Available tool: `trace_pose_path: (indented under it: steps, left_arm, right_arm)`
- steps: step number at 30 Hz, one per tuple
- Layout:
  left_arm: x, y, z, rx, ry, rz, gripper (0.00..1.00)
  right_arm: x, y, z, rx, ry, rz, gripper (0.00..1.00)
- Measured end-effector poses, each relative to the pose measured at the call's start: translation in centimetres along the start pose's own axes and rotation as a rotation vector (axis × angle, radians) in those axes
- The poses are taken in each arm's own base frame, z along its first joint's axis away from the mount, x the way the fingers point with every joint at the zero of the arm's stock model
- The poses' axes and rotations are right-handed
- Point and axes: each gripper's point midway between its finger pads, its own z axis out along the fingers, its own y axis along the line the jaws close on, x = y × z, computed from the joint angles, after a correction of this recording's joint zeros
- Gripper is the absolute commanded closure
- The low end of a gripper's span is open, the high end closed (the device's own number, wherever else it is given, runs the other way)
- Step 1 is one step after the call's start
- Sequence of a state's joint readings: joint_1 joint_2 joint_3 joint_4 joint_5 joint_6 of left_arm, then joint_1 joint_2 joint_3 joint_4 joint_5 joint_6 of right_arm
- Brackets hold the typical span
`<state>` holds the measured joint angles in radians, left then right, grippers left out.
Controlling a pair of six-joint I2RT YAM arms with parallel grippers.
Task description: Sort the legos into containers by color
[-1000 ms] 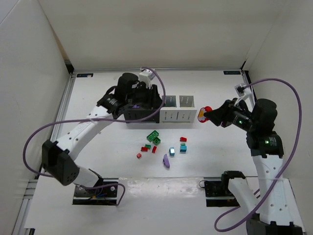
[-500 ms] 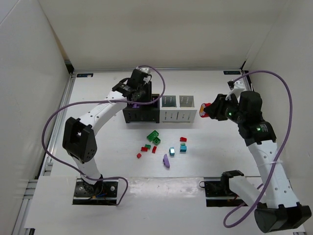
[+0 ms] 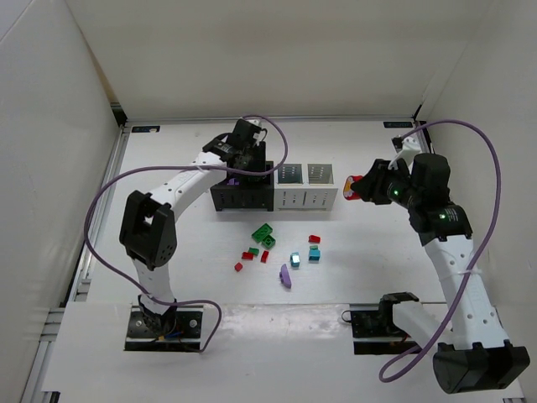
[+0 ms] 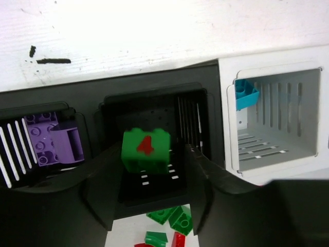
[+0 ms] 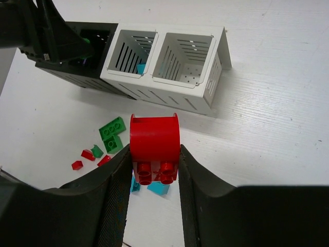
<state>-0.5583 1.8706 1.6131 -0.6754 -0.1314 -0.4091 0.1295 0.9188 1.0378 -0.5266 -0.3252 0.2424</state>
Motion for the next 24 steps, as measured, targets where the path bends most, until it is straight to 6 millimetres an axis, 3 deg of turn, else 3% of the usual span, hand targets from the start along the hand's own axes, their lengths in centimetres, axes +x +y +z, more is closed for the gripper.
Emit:
trace_pose_path:
  steps: [4, 10, 13, 15, 20, 24]
  left_arm:
    - [-0.6, -0.3, -0.3, 0.014, -0.022, -0.005, 0.28]
    - [-1.5, -0.5, -1.7, 0.031, -0.054, 0.004, 0.24]
    - [-1.9, -0.8, -2.5, 0.05, -0.068, 0.007, 0.13]
    - [-2.2, -1.0, -3.4, 0.068, -0.081, 0.008, 0.0]
    - [-1.9, -0.9, -7.7, 0.123, -0.131, 0.002, 0.0]
    - [-0.5, 0.3, -12.3, 0.148, -0.18, -0.028, 0.0]
  right_arm:
    - [0.4, 0.0, 0.5, 0.006, 0.018, -0.012, 1.0]
    - [0.8, 0.1, 1.5, 0.013, 0.054, -0.024, 1.0]
    - [0.0, 0.4, 2.2, 0.02, 0.057, -0.036, 1.0]
    - [-0.8, 0.5, 3.0, 0.037, 0.055, -0.054, 1.0]
    - [-1.5, 1.5, 7.0, 0.07, 0.104, -0.122, 1.0]
    - [-0.9, 0.4, 10.0, 0.12, 0.151, -0.134, 1.0]
